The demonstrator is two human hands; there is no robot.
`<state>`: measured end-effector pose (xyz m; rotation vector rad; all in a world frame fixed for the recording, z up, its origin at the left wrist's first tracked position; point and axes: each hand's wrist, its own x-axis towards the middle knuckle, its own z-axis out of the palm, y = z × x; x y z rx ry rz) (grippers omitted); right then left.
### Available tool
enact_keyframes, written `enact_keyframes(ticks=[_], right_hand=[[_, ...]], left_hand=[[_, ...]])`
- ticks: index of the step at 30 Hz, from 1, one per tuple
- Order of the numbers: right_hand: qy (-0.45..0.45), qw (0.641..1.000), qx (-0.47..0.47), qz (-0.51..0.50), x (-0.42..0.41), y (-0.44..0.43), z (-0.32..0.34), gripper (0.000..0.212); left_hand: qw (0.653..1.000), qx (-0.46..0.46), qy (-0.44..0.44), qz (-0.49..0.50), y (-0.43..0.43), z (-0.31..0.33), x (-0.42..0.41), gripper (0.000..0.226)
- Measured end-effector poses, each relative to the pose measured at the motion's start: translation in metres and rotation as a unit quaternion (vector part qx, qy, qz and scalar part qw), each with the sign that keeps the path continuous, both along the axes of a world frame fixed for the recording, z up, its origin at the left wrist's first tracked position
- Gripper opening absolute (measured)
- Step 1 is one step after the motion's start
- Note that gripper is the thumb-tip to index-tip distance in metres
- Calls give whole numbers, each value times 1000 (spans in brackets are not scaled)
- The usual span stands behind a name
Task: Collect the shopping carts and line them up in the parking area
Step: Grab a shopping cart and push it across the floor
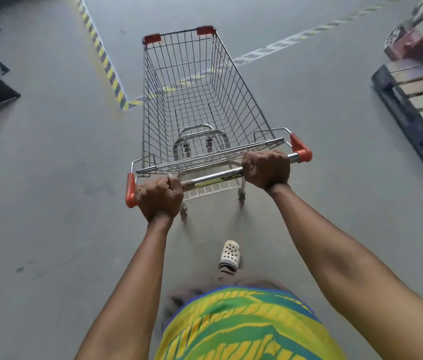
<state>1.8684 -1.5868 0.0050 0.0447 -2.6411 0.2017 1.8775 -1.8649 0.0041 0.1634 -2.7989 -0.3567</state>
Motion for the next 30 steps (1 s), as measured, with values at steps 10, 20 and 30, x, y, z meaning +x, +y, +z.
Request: enact_keyframes(ticks=[10, 20, 30], right_hand=[[18, 1000, 14, 18, -239, 43, -1, 38], [-63, 985, -36, -158, -472, 31, 2, 36], [-51, 983, -57, -166, -676, 89, -6, 36]], left_hand=[[1000, 0, -8, 23, 45, -1, -229, 43], [999, 47, -12, 7, 59, 5, -488, 43], [999, 21, 27, 14, 115, -1, -691, 38]])
